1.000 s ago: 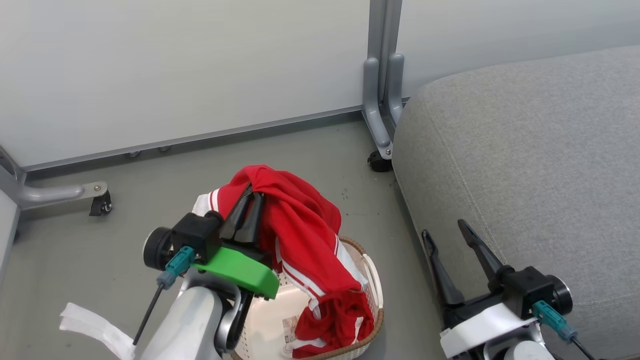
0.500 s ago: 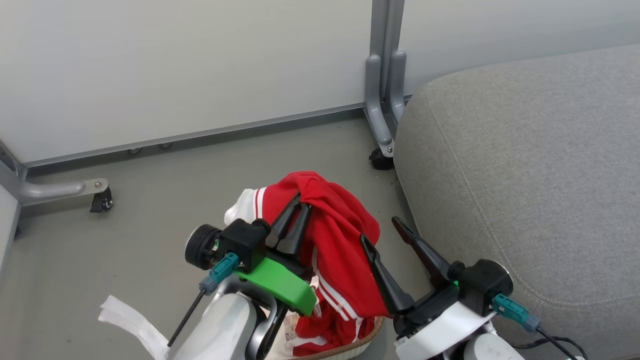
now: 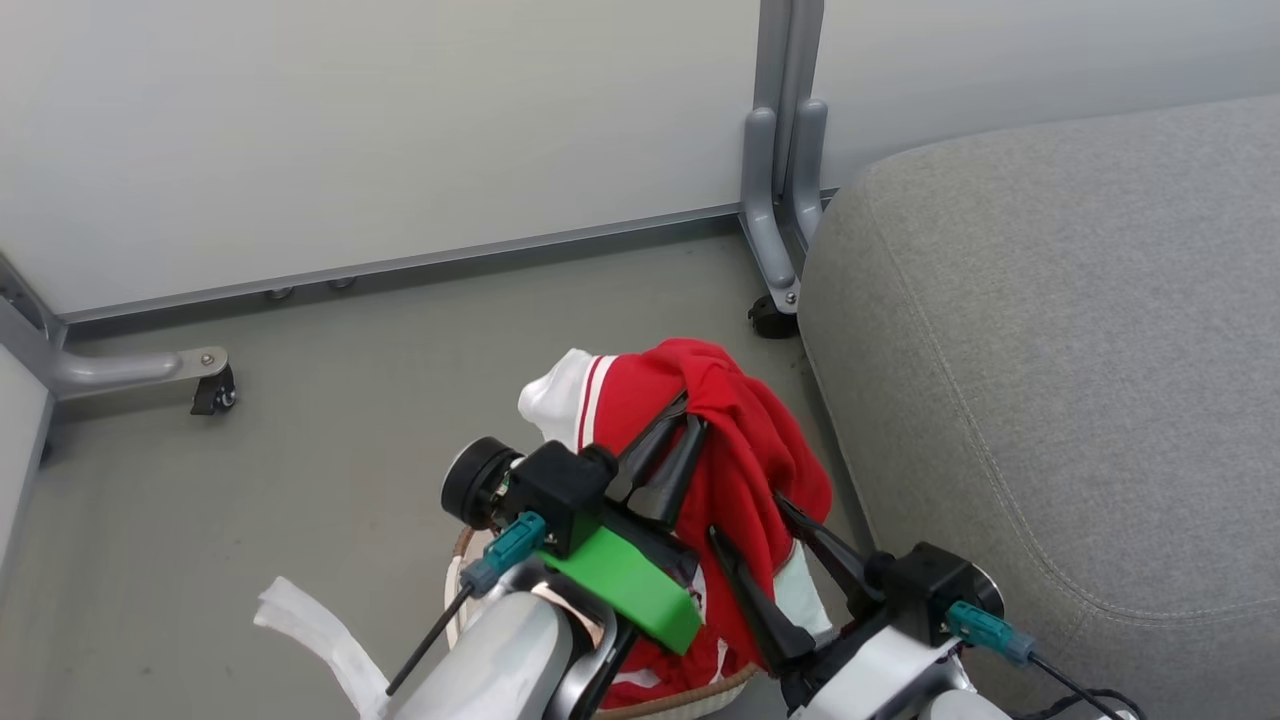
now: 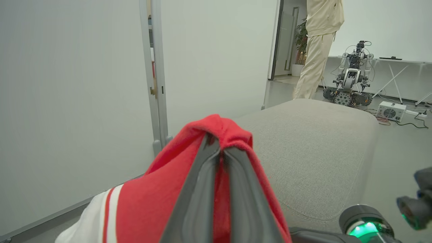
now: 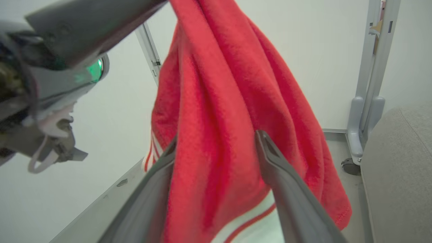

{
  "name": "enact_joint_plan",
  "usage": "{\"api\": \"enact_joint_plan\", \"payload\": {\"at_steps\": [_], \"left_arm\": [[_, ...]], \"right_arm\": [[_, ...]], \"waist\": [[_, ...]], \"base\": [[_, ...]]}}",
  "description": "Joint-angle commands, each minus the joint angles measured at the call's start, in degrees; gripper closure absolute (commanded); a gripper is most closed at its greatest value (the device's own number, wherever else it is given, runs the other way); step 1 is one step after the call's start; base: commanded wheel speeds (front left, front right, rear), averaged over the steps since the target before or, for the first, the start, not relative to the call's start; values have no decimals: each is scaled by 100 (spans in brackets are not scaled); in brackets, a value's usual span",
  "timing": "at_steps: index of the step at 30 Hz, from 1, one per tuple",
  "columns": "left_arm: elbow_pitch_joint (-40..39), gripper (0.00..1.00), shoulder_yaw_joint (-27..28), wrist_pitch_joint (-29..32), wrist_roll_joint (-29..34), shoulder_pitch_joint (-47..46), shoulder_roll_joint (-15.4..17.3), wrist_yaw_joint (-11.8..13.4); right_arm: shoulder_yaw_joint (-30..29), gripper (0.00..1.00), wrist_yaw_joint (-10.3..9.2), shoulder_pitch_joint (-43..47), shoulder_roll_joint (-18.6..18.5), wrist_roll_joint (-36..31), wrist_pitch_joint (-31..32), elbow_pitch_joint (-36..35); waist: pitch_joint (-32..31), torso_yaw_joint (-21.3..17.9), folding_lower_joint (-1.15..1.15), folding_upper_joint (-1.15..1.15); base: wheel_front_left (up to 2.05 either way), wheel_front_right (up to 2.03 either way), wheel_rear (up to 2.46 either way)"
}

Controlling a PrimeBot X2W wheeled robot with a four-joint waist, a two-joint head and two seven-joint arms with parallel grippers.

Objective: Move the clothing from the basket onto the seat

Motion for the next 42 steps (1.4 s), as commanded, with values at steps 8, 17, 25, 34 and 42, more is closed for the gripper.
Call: {"api": "enact_joint_plan", "payload": {"at_steps": [8, 17, 25, 34, 42], "left_arm": [[-264, 100, -52, 91, -50, -167, 51, 101], [-250, 100, -47, 150, 10, -166, 180, 193], [-222, 64, -26, 112, 60, -89, 257, 354], [-129, 0, -74, 177, 60, -76, 286, 432], [-104, 0, -80, 131, 11, -53, 315, 463]], "right_arm": [[-25, 79, 0, -8, -23, 67, -18, 126], [32, 100, 0, -55, -65, -28, -18, 81], [-52, 100, 0, -20, -95, -2, -18, -4], [-272, 100, 0, 25, -96, 21, -18, 1], [-318, 100, 0, 46, -113, -48, -18, -11]], "waist": [[39, -9, 0, 0], [65, -49, 0, 0], [99, -54, 0, 0], [137, -1, 0, 0], [119, -2, 0, 0]], "base": [[0, 0, 0], [0, 0, 0], [0, 0, 0], [0, 0, 0], [0, 0, 0]]}}
